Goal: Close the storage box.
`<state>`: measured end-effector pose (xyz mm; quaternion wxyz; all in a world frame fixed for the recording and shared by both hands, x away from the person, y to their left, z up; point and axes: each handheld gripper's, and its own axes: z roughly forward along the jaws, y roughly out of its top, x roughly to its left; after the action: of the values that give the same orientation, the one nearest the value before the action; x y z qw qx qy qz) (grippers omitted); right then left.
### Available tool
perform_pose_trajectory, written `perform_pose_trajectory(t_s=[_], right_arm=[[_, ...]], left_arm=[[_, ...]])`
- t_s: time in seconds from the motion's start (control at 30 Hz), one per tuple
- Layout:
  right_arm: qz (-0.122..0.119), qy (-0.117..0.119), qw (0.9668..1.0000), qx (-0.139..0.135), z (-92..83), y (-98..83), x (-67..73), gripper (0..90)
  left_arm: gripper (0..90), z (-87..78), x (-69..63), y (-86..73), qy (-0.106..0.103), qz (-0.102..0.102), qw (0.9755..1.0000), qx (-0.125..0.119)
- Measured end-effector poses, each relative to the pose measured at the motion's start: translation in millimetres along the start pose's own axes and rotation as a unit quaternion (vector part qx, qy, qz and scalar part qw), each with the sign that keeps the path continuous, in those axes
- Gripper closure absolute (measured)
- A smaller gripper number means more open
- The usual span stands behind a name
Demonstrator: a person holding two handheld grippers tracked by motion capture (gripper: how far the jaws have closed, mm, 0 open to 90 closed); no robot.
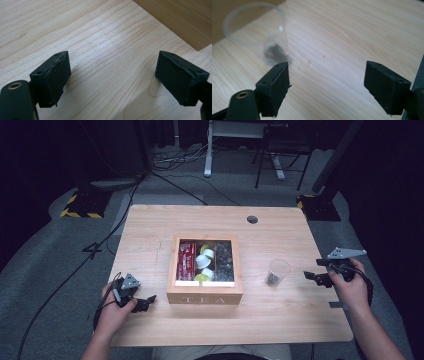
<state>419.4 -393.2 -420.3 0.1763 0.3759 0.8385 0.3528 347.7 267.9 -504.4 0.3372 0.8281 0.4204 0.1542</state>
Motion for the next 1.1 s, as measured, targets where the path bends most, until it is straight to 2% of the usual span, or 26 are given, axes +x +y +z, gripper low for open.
perform_pose_trajectory(t_s=[0.17,0.33,0.73,0.87,0.97,1.1], right_arm=[[0.031,-0.003,0.9995,0.008,11.6,-23.4,-10.8,19.4],[0.051,-0.004,0.9987,0.008,22.9,-41.9,-11.0,19.1],[0.064,-0.017,0.9978,0.004,36.3,-63.6,-1.8,16.6],[0.059,-0.033,0.9977,0.007,40.8,-71.0,-1.2,15.8],[0.057,-0.042,0.9975,-0.006,43.0,-73.7,0.7,14.1],[0.072,-0.058,0.9957,-0.001,43.7,-73.5,2.7,10.1]], left_arm=[[13.6,-0.3,1.2,0.2,-0.001,0.003,1.0000,0.002],[13.6,-0.4,1.9,0.3,-0.001,0.004,1.0000,0.002],[12.7,0.5,1.9,0.5,-0.001,0.003,1.0000,0.001],[12.7,0.6,1.9,0.5,0.000,0.003,1.0000,0.001],[12.5,1.0,1.7,0.7,0.000,0.001,1.0000,0.001],[11.6,1.4,1.3,1.2,0.002,-0.001,1.0000,0.002]])
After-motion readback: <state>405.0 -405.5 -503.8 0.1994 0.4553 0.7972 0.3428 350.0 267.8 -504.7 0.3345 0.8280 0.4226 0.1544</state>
